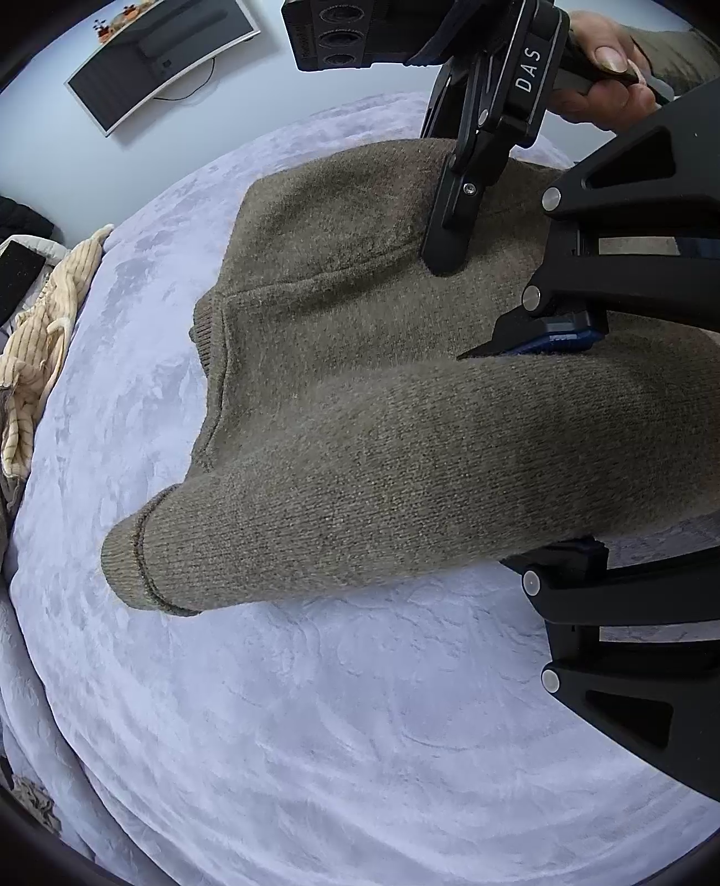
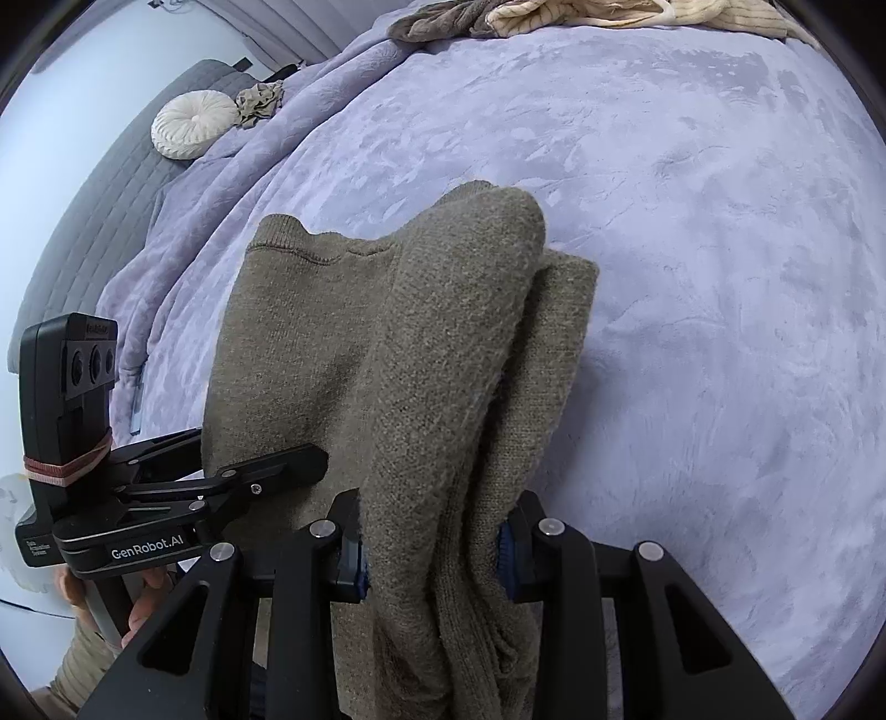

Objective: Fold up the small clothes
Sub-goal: 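Grasp the sweater's folded side edge with the right tool and lift it, then fold the held side over the sweater and open the right tool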

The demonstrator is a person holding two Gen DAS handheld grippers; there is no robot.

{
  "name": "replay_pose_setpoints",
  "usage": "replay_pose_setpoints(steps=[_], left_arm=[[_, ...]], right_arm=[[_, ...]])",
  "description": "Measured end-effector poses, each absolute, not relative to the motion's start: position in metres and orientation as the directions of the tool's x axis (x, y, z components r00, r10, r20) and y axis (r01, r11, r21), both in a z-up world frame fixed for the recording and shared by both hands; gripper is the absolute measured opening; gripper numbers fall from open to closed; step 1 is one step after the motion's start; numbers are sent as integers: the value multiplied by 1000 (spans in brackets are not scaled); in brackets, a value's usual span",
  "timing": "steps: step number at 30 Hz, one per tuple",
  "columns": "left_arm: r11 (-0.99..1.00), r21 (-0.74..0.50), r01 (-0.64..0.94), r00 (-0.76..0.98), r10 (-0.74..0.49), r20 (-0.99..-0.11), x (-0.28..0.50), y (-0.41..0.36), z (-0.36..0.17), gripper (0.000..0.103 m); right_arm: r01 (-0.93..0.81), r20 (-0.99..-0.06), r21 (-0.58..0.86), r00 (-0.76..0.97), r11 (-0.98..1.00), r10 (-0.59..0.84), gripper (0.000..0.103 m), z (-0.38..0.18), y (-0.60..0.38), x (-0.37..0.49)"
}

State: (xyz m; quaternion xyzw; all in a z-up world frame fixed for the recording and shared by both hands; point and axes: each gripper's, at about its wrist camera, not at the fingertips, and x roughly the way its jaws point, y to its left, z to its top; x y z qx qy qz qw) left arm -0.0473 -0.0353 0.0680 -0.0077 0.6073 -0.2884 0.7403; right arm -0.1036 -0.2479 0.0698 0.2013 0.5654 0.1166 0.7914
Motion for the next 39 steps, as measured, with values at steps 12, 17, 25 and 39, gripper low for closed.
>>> replay_pose_setpoints(steps=[12, 17, 25, 39], left_arm=[[832, -357, 424, 128, -446, -886, -46, -30, 55, 68], [821, -400, 408, 123, -483, -867, -45, -22, 46, 72], [834, -436, 338, 135, -502, -855, -47, 3, 53, 89], [733, -339, 589, 230, -555, -800, -78, -47, 119, 89]], right_arm=[[68, -820, 510, 342, 858, 460, 42, 44, -263, -104], [102, -756, 618, 351, 780, 553, 47, 23, -280, -106], [144, -705, 684, 380, 715, 598, 60, 26, -295, -111], [-72, -561, 764, 419, 642, 714, 76, 62, -284, -68]])
